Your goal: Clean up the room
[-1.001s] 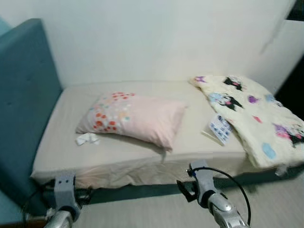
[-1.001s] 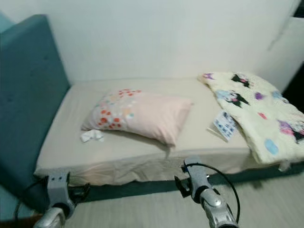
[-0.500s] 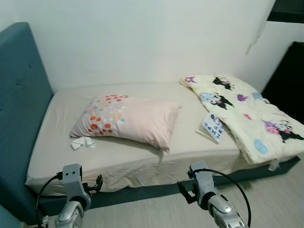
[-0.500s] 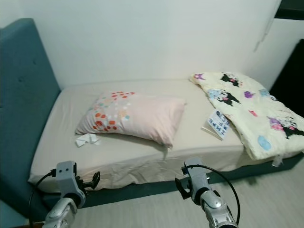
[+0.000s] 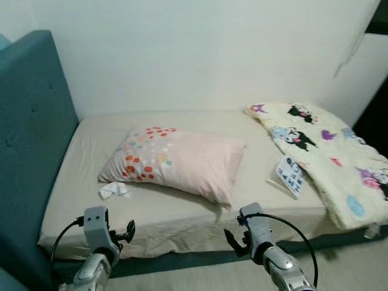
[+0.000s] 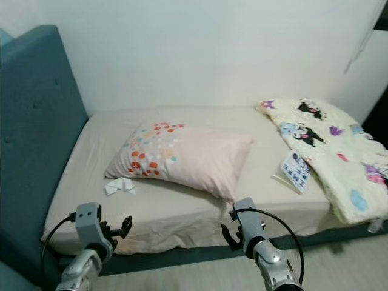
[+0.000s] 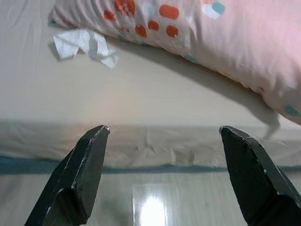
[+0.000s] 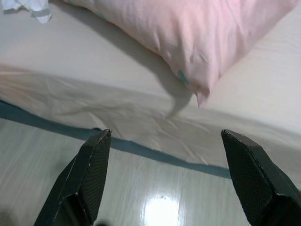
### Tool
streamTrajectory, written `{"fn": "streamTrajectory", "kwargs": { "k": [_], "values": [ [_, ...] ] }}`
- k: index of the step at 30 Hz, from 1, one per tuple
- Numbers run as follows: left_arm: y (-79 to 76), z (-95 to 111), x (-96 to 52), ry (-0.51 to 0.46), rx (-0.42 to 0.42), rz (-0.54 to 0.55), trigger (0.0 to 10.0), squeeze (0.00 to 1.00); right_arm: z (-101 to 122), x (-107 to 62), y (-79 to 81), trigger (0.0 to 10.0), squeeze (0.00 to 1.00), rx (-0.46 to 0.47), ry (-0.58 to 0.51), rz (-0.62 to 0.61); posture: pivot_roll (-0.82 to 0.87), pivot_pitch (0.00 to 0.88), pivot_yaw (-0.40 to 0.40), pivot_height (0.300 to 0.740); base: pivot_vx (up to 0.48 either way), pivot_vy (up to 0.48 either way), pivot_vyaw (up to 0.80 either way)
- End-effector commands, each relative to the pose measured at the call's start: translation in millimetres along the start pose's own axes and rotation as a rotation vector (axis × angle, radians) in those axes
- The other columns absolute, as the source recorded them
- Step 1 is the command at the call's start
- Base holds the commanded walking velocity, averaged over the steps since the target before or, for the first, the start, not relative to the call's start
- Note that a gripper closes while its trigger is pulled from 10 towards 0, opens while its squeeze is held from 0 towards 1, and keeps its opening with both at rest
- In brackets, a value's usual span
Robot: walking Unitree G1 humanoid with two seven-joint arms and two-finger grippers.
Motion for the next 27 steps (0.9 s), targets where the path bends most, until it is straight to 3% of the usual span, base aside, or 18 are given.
{"fn": "streamTrajectory", "kwargs": {
  "k": [1,22,27],
  "values": [
    [-7.8,-3.6,1.1,0.012,0.005,-0.027,10.0,0.0,-2.3,-1.6,-4.8,10.0,0.0,0.0,0.006,-0.014,-0.06,0.0,-0.054,0.74,0.307,0.0,0.0],
    [-14.9,-5.6,3.0,0.018,0.008,-0.034,10.0,0.0,-2.6,-1.4,-4.6,10.0,0.0,0.001,0.005,-0.009,-0.06,0.0,-0.054,0.74,0.306,0.0,0.0],
    [-10.3,-5.7,2.7,0.027,0.018,-0.009,10.0,0.0,-3.0,-1.5,-3.8,10.0,0.0,0.005,0.005,-0.007,-0.06,0.0,-0.045,0.74,0.0,0.0,0.0]
  ]
}}
Point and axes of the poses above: a point about 5 cm out from each wrist's last joint towards the gripper, its own x axis pointing out of the wrist towards the gripper, its own z axis along the axis of the wrist's last joint, y = z × x, the point moved 2 cm from there along x, pointing out of the wrist towards the gripper, and after that the axes turned 4 degrees about -x, right-handed, at the moved point
